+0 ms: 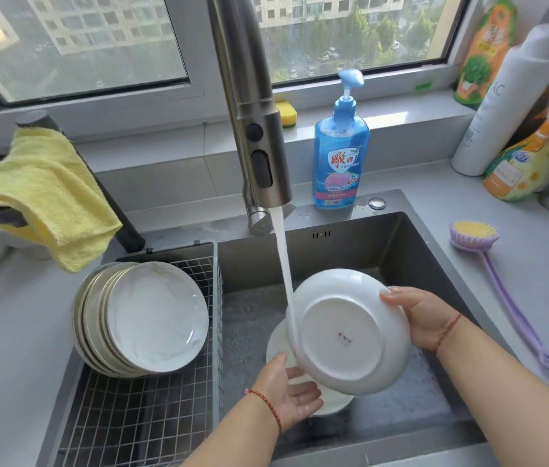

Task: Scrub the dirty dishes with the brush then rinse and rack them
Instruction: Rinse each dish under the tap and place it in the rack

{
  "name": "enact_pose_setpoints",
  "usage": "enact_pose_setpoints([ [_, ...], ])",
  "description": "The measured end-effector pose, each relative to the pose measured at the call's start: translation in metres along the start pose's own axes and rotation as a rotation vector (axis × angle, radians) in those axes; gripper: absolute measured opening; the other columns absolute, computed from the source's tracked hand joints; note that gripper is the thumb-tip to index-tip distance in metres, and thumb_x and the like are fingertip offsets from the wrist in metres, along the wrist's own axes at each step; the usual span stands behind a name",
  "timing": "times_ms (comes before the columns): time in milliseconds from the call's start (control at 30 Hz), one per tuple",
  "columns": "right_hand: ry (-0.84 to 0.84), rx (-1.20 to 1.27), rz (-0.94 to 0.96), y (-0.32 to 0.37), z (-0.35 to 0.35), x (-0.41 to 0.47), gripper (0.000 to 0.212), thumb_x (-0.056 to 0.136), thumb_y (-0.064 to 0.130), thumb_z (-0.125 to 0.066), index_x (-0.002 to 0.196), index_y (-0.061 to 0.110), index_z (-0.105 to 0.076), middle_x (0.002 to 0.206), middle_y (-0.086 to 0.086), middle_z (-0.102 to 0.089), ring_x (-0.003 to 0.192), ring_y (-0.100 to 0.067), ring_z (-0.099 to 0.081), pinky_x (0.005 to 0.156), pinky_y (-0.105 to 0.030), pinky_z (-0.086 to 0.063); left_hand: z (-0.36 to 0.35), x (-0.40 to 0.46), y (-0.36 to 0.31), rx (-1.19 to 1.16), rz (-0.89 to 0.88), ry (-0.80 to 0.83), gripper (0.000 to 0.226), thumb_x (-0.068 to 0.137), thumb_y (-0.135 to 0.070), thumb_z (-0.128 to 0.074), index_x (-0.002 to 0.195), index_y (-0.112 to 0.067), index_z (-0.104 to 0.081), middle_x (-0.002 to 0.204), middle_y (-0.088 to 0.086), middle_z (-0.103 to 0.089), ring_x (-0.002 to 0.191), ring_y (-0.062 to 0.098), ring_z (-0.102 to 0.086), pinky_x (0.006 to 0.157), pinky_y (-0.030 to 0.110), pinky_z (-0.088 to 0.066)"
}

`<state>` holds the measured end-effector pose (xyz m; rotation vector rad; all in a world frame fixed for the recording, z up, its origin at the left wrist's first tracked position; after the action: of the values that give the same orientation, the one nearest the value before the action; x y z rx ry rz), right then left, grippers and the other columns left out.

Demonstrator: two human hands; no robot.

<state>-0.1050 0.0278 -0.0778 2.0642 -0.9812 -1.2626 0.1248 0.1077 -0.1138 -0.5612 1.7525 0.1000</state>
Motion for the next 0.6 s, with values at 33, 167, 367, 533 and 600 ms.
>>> enact_pose_setpoints([
  [33,0.015,-0.086,0.004,0.003,-0.002,-0.003,0.078,0.031,0.029,-0.097,0.095,-0.006,-0.070,0.090,-0.026,-0.069,0.075,-0.036,-0.069,0.066,-0.043,-0.058,0.000,0.000,0.001,0.003,0.013,0.001,0.055,0.105,-0.044,-0.036,0.132,0.004,-0.044,0.142,0.036,-0.040,0.133,0.045,-0.041,0.104,0.056,-0.040],
  [167,0.015,-0.495,0.035,0.005,-0.032,-0.018,0.037,0.046,0.027,-0.084,0.072,0.006,-0.070,0.071,-0.015,-0.065,0.063,-0.024,-0.062,0.060,-0.030,-0.051,0.003,0.002,-0.005,-0.050,0.018,0.010,0.064,0.103,-0.047,-0.039,0.144,0.001,-0.034,0.143,0.039,-0.036,0.132,0.050,-0.041,0.095,0.059,-0.044],
  [367,-0.003,-1.461,0.183,-0.022,-0.096,-0.040,0.036,0.088,0.030,-0.060,0.060,0.020,-0.040,0.058,0.004,-0.039,0.061,-0.013,-0.041,0.051,-0.022,-0.027,-0.002,-0.017,-0.025,-0.207,-0.062,0.140,0.074,0.094,-0.064,-0.046,0.133,-0.002,-0.041,0.122,0.037,-0.058,0.100,0.049,-0.066,0.070,0.055,-0.058],
  [533,-0.030,-1.748,0.609,-0.047,-0.135,-0.042,0.029,0.084,0.044,-0.049,0.062,0.024,-0.052,0.051,0.011,-0.031,0.053,-0.012,-0.038,0.044,-0.017,-0.018,-0.002,-0.022,-0.032,-0.262,-0.181,0.172,0.060,0.099,-0.054,-0.042,0.126,-0.002,-0.057,0.108,0.026,-0.071,0.102,0.044,-0.067,0.078,0.052,-0.057],
  [600,-0.011,-1.771,0.618,-0.050,-0.142,-0.038,0.040,0.085,0.048,-0.037,0.077,0.020,-0.064,0.064,0.006,-0.056,0.062,-0.018,-0.055,0.049,-0.023,-0.029,0.006,-0.018,-0.035,-0.285,-0.266,0.126,0.054,0.101,-0.050,-0.041,0.127,-0.005,-0.056,0.108,0.026,-0.071,0.101,0.045,-0.067,0.074,0.053,-0.058],
])
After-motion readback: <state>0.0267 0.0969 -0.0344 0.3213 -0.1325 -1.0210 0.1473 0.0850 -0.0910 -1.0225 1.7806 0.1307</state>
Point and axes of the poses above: each hand's wrist, its own x-axis towards the middle knuckle, its own z-axis out of the back of the hand, y = z × x, the point moved 3 cm from there along x, towards the middle knuckle
